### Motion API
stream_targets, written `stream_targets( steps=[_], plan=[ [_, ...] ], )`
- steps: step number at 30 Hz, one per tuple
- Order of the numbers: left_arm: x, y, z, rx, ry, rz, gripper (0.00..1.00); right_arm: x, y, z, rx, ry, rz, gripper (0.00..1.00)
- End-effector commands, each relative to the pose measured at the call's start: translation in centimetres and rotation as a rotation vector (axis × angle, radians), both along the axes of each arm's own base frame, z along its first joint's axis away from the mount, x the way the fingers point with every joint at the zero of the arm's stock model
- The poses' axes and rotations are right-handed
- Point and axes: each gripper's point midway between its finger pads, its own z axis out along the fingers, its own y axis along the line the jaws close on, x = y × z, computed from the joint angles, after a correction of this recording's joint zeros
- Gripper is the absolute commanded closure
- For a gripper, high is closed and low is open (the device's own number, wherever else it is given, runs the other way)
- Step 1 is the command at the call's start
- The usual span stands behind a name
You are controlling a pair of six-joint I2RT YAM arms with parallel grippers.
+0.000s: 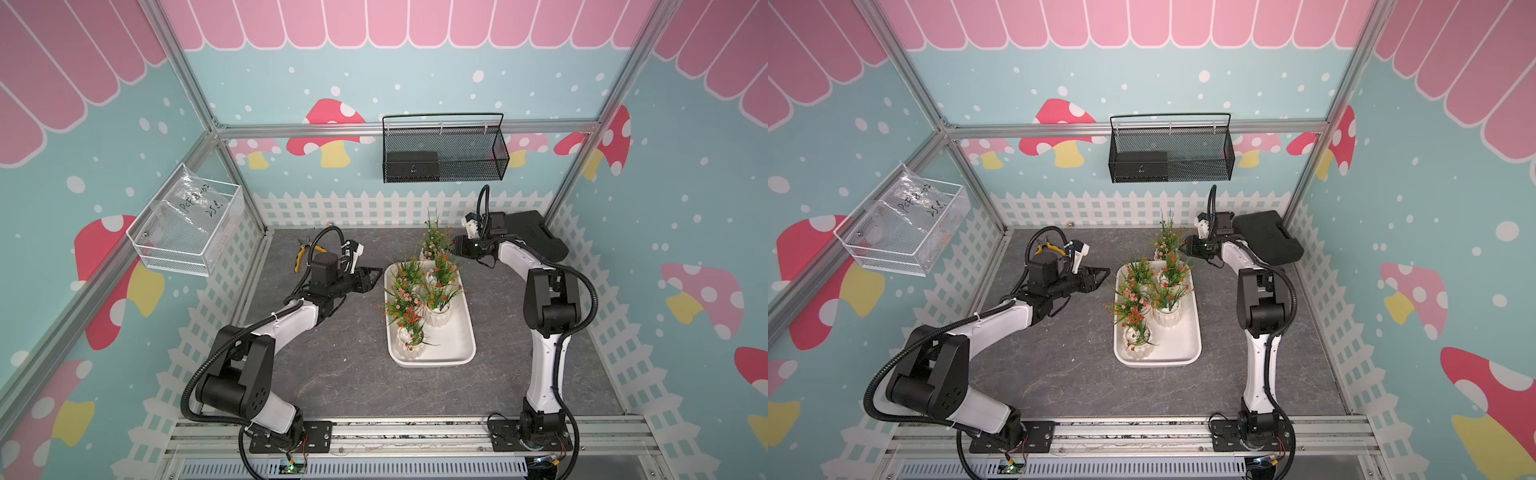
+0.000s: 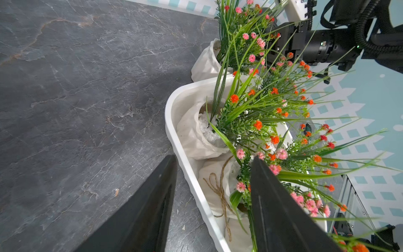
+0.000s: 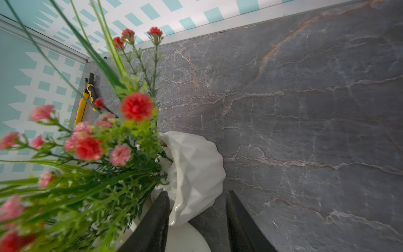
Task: Put the potted gypsophila into the storage box
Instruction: Pick up the baby's breath potted plant from the center of the board.
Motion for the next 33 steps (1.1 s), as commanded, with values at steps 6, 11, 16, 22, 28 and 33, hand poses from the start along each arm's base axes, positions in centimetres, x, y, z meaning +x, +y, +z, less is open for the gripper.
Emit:
stream_targets(
  steps=[6, 11, 16, 22, 28, 33],
  plan=[
    [0.0, -0.4, 0.3, -0.019, -0.013, -0.050, 0.45, -0.1, 2.4, -1.4, 0.056, 0.036, 0.068, 0.55],
    [-0.2, -0.4, 0.0, -0.001, -0.010, -0.065, 0.45, -0.2, 3.1, -2.5, 0.077, 0.057, 0.090, 0.55],
    [-0.2, -0.4, -0.3, 0.004, -0.005, -0.069, 0.45, 0.1, 4.0, -2.5, 0.100, 0.052, 0.123, 0.55],
    [-0.1, -0.7, -0.7, -0.004, 0.006, -0.081, 0.45, 0.5, 4.6, -2.5, 0.109, 0.051, 0.137, 0.54],
    [-0.2, -0.7, -0.8, 0.004, 0.007, -0.084, 0.45, 1.1, 4.9, -3.5, 0.078, 0.064, 0.123, 0.54],
    [-0.4, -0.6, -0.7, 0.014, 0.006, -0.087, 0.45, 1.6, 4.9, -4.4, 0.033, 0.078, 0.087, 0.56]
  ],
)
